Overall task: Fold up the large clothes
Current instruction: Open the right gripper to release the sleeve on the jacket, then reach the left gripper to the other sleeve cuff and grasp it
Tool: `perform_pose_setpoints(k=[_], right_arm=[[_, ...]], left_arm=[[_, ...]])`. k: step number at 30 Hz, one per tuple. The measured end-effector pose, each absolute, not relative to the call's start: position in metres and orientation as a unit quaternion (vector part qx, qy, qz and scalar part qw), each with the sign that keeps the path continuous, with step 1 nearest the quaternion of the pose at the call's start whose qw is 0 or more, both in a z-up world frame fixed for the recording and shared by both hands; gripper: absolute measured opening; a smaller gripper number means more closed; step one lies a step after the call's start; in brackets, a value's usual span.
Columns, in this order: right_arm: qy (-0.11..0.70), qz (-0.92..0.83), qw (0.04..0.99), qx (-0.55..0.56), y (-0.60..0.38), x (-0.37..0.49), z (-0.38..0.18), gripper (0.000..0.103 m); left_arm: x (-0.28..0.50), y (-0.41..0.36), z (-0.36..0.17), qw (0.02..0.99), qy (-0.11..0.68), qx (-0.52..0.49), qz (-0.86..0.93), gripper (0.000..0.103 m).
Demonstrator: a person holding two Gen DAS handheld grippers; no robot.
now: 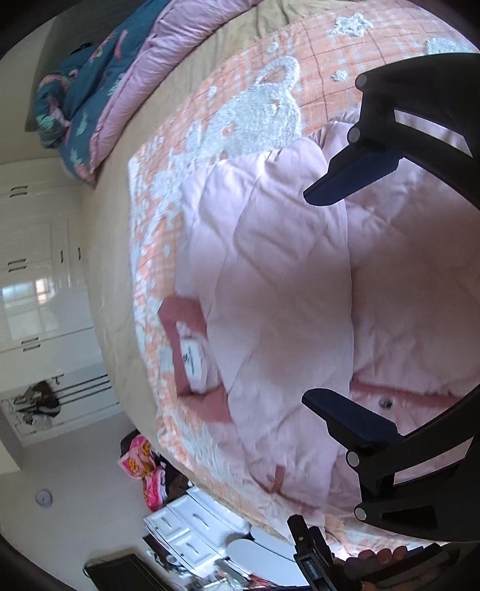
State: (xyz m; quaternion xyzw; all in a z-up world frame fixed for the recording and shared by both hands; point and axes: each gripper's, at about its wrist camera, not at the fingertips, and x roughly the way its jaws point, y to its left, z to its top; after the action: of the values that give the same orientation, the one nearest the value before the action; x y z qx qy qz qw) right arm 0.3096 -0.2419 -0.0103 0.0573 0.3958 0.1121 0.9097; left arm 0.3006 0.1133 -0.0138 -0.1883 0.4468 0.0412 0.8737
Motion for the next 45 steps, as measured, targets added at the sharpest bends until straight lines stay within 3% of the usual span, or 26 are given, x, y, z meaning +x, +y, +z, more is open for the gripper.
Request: perform_pose_setpoints(k=[25,45], right_arm=[[0.382,0.221,0.897,-0.030,-0.081,0.279,0.018,0.099],[0.390,0.286,0.872,-0.081,0.027,0.264,0.008,0.099]], left_arm=[[0.230,0.227,-0.021,0.861,0.417,-0.258,0.133,0.094],[0.181,0.323,-0.051,0.831,0.395,-0.328,0.212,0.094]])
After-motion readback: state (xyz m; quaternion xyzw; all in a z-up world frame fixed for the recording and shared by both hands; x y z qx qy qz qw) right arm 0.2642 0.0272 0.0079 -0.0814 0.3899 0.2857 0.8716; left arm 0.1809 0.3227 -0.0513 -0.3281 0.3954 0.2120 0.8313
